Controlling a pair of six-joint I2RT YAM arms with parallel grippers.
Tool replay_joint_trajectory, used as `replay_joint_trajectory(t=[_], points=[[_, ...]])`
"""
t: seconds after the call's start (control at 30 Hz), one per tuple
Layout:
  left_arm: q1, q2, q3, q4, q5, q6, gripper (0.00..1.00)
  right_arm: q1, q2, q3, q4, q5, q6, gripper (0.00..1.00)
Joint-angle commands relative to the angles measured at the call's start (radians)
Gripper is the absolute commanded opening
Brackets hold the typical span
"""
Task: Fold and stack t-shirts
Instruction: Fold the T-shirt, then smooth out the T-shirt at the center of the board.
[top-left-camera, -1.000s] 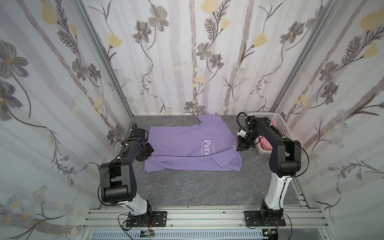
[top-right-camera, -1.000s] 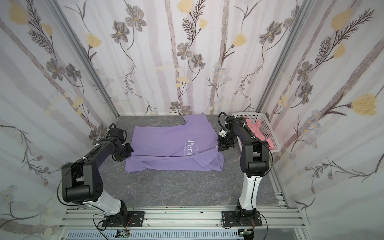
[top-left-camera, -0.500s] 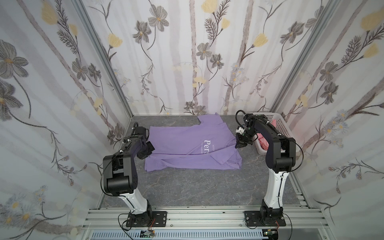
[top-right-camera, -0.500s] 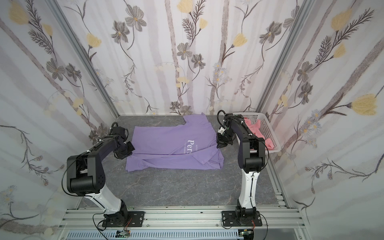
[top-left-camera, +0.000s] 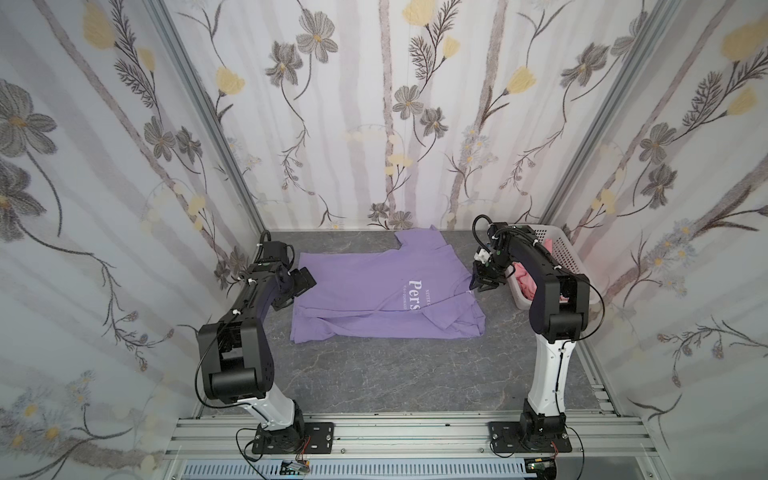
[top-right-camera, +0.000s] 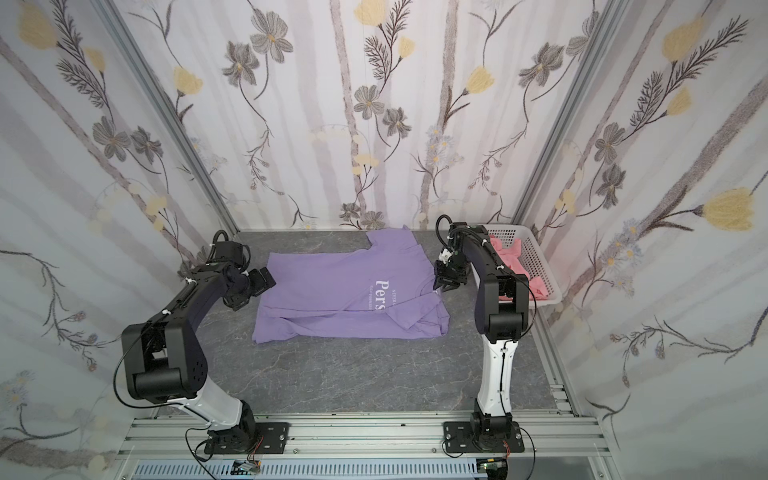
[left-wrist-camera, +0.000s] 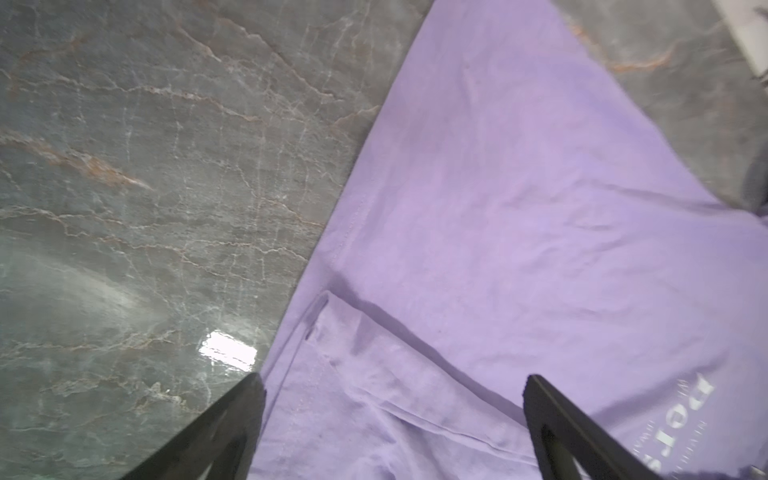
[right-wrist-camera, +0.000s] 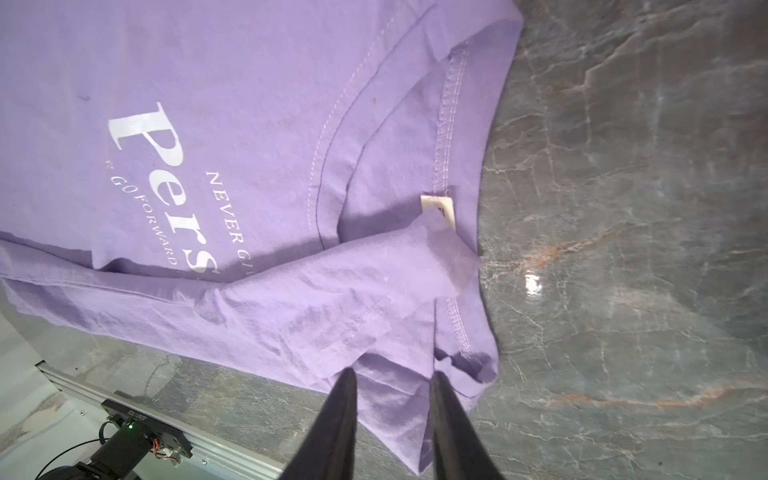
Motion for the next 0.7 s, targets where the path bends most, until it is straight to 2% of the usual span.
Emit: replay_joint_trajectory(t=[0.0,0.13,0.23,0.67], points=[[-0.016,-0.098,-0.114,0.016,0.077,-0.107,1.0,0.005,-0.071,-0.097,-0.033,0.004,-0.01,0.31],[-0.035,-0.225,-0.297,0.112,0.05,-0.175,1.0,0.01,-0.144,-0.247,-0.016,0.015,-0.025,0.3],[-0.039,-0.238,-0.375,0.176,0.053,-0.187,1.0,0.011,-0.168,-0.327,0.007,0.003,-0.029,0.29],[-0.048,-0.003,-0.269,0.171,0.041,-0.075,1.0,0.075,-0.13,-0.424,0.059,-0.059,-0.024,0.29]])
